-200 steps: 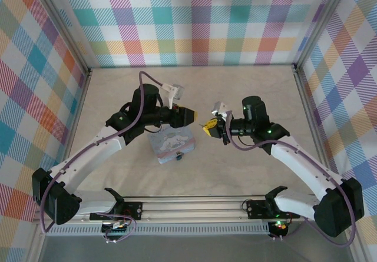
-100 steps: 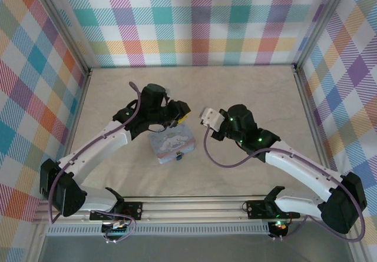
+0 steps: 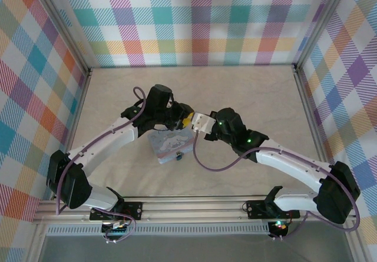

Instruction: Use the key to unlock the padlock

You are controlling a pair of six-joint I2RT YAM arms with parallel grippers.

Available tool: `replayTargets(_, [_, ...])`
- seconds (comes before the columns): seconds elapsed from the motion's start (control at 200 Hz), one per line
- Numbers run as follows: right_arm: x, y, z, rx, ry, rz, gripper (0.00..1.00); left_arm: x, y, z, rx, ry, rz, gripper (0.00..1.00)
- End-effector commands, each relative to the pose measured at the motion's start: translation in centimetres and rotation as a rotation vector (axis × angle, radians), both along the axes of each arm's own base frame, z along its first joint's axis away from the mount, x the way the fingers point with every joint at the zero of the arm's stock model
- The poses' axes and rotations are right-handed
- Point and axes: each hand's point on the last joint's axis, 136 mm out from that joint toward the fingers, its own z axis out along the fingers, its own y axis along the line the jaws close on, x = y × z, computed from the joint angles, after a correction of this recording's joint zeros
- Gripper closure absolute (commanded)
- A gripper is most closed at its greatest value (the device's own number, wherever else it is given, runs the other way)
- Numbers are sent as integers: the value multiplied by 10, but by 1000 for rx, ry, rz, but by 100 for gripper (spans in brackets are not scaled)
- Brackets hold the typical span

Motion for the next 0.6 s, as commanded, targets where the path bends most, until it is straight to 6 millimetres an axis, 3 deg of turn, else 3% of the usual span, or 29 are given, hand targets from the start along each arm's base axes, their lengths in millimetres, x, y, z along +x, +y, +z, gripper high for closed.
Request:
replayTargets(0.0, [1, 5, 9, 15, -37, 4, 100, -4, -6, 0, -22, 14, -11, 68])
replayTargets(0.595, [0, 6, 9, 49, -15, -5, 100, -3, -15, -3, -26, -6, -43, 82])
